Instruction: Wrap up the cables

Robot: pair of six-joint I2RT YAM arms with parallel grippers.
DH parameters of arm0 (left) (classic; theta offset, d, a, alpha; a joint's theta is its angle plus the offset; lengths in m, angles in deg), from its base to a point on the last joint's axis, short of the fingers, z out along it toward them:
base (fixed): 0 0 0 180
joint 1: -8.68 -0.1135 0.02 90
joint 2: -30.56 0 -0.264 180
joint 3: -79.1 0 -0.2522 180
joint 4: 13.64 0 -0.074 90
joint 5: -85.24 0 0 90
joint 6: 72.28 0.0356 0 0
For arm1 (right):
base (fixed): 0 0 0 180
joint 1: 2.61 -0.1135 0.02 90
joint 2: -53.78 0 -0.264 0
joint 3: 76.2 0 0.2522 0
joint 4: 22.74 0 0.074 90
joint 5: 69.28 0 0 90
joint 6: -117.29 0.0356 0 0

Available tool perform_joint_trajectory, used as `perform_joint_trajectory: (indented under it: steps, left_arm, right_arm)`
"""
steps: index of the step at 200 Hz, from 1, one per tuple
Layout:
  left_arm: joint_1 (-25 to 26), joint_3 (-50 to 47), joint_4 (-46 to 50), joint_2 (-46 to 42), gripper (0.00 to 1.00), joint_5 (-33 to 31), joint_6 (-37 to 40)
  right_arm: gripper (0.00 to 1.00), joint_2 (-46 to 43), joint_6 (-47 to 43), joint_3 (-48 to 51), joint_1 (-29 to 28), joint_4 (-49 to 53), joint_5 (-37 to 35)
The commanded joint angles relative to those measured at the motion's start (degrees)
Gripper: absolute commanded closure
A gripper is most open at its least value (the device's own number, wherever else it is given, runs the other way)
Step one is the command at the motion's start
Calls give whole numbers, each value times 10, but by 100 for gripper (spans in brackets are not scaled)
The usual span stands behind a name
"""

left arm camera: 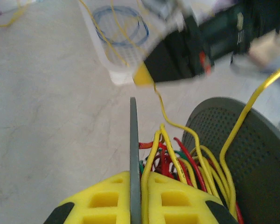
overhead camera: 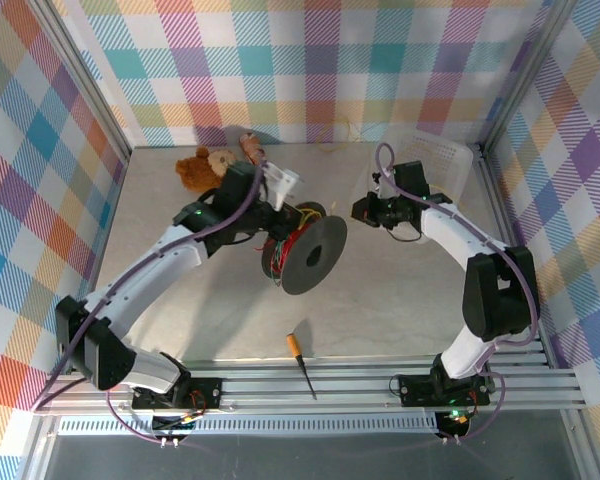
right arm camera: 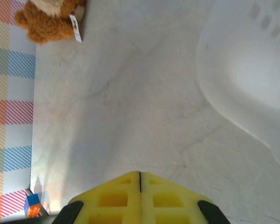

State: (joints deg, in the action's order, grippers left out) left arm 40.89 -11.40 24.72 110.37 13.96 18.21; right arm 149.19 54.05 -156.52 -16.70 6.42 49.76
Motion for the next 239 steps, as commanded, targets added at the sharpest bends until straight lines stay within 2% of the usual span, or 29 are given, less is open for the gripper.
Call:
perform_joint_trajectory:
  steps: [1,24,51,89,167,194,239]
  left_arm:
    - [-68,-23,-199,-55,100,144,-190]
    - [-126,-62,-349,-46,100,176,-375]
    - [-164,-102,-505,-12,100,165,-567]
    - [-182,-135,-650,42,100,133,-736]
    - [-183,-193,-606,44,100,-15,-773]
    - [-177,-204,-575,32,100,-48,-758]
    - [-158,-215,-554,18,100,-85,-750]
  right_arm:
    - [100,-20,-27,52,3,-97,-12]
    - [100,-57,-14,115,-8,-186,3]
    - [100,-83,-8,168,-44,-276,-9]
    - [100,-110,-1,243,-95,-398,-70]
    - [100,-150,10,362,-179,-620,-171]
    - [100,-149,11,374,-192,-675,-155]
    - [100,-111,-3,347,-234,-691,-137]
